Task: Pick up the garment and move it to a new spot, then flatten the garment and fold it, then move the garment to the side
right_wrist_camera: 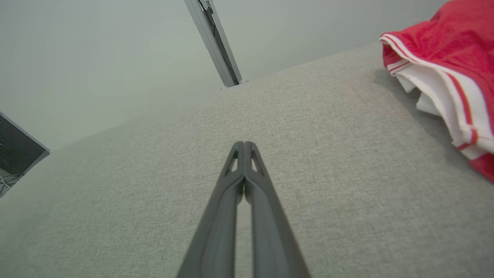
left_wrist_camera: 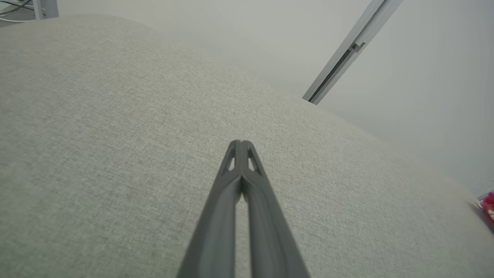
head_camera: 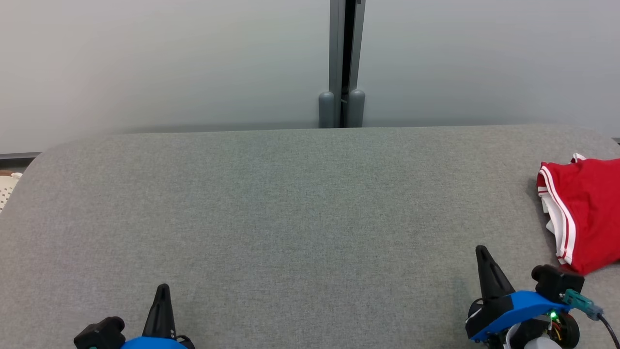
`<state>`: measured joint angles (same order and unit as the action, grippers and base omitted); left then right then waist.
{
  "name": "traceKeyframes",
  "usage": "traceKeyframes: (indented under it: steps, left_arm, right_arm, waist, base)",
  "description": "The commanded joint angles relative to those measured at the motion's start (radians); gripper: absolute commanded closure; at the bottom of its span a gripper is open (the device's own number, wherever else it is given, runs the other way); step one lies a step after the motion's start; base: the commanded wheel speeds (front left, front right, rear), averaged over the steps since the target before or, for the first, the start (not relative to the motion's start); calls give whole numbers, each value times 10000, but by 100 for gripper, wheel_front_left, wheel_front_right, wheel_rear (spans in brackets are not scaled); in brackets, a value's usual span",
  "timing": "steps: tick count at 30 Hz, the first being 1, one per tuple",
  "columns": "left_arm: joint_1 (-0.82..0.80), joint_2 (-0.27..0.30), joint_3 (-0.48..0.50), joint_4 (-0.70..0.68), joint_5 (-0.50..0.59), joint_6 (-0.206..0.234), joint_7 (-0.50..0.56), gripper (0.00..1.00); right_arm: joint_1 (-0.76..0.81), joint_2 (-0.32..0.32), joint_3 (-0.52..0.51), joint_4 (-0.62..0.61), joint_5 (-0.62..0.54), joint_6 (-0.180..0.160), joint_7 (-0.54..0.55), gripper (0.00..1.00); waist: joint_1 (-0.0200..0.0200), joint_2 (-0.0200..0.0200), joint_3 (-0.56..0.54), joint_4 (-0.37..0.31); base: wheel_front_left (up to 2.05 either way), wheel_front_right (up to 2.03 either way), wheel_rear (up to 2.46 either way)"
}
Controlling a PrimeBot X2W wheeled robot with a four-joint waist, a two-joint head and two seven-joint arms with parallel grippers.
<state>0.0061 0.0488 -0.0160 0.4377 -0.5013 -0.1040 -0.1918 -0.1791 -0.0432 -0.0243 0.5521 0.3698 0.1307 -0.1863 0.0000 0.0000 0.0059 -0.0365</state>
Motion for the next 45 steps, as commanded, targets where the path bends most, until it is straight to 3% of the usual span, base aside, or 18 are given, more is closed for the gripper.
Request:
traceKeyframes:
  steps: [1, 45]
  left_arm:
    - [-325, 13, 63, -255, -432, -52, 107, 100]
    - [-803, 18, 708, -1159, -5953, -180, 1637, 100]
  right_arm:
    - [-62, -37, -45, -310, 500, 2, 79, 100]
    - [368, -69, -480, -1793, 6672, 2, 1585, 100]
  waist:
    - [0, 0, 0, 5]
    - [0, 0, -11, 146]
  base:
    - [0, 0, 0]
    - [0, 0, 0]
